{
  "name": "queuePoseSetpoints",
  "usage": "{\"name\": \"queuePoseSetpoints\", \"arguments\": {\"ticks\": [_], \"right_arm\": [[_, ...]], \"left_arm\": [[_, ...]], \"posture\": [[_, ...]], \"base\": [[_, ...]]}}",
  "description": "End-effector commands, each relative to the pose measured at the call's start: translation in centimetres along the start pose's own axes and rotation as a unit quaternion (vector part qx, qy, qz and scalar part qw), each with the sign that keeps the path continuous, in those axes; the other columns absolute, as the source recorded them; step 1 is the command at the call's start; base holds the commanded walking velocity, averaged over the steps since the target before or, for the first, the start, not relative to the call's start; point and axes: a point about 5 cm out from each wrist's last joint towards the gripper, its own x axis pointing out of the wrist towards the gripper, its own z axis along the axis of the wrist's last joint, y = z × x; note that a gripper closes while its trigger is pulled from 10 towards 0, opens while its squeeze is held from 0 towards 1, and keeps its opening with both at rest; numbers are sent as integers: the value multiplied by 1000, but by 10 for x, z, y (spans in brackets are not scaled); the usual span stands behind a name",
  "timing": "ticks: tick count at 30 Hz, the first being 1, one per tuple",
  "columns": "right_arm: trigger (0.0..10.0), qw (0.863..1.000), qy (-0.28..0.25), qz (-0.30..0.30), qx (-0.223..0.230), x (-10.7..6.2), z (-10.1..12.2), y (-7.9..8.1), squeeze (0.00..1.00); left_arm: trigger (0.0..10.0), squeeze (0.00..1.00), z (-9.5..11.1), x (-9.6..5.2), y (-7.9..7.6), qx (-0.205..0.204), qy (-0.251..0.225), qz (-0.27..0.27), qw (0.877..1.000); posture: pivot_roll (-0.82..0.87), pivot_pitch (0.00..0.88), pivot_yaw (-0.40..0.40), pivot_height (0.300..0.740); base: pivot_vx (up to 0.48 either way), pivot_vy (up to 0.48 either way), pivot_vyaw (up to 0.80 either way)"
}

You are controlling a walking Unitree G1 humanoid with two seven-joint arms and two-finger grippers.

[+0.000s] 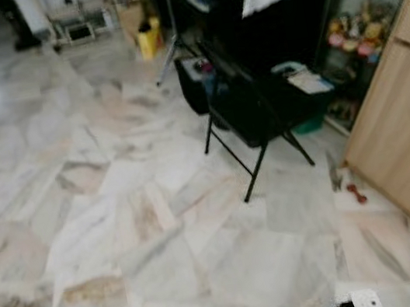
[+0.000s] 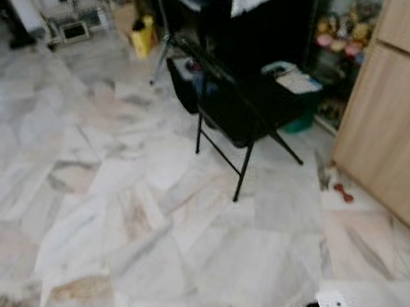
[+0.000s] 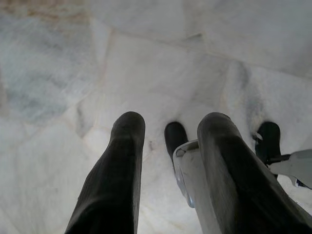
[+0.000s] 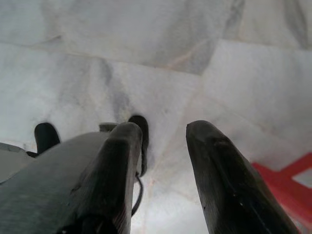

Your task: Hang keys on a hook

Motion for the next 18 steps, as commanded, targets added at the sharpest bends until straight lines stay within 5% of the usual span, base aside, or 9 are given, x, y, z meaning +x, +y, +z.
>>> {"name": "queuePoseSetpoints", "arguments": {"ticks": [1,18], "right_arm": [[10000,1000,9,-5,-2,-1,-5,-2,0],[10000,1000,15,6,-22,-2,-6,-1,0]], "left_arm": [[10000,0,-3,0,1,5,7,2,1000],[10000,0,-6,-1,1,-2,10,-1,1000]], "posture": [[-87,58,-12,740],[-83,36,-11,740]], "base": [[0,0,-756],[0,0,-758]]}}
